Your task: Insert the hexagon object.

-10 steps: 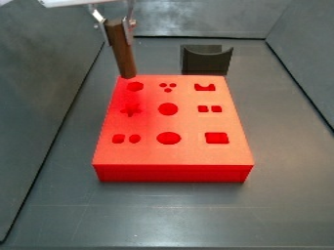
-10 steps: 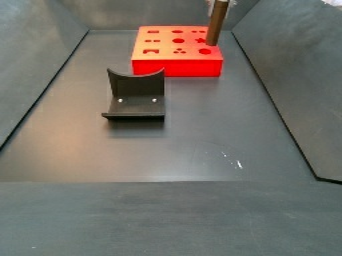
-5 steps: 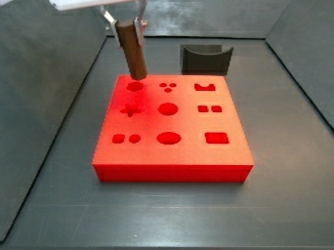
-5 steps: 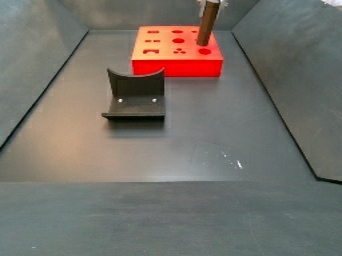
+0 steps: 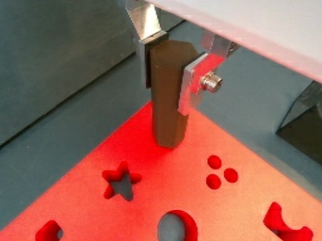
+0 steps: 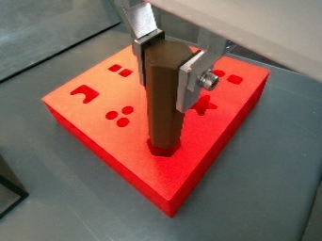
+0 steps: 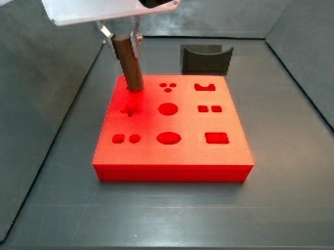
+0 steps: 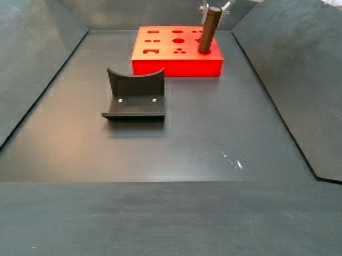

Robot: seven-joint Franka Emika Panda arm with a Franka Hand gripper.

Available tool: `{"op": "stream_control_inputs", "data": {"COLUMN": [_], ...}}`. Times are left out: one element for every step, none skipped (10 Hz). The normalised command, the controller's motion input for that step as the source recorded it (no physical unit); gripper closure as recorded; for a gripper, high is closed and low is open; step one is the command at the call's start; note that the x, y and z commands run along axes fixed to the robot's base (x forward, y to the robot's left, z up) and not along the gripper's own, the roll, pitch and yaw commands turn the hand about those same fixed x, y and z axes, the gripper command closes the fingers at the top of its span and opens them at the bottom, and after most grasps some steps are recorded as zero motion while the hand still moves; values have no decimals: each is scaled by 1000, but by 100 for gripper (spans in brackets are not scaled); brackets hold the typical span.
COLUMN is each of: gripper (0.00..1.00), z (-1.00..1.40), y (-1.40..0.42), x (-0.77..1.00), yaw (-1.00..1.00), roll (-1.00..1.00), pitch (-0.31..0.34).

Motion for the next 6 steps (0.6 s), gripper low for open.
{"op": "stream_control_inputs", "data": {"gripper": [100, 100, 100, 100, 100, 100], "z": [-120, -63, -91, -251, -249, -240], "y": [197, 269, 186, 0, -129, -226], "x": [157, 63, -20, -74, -177, -146], "yaw": [46, 0, 0, 0, 0, 0], "roll": [0, 0, 47, 273, 366, 450], "pitch": [-166, -140, -107, -24, -11, 0]}}
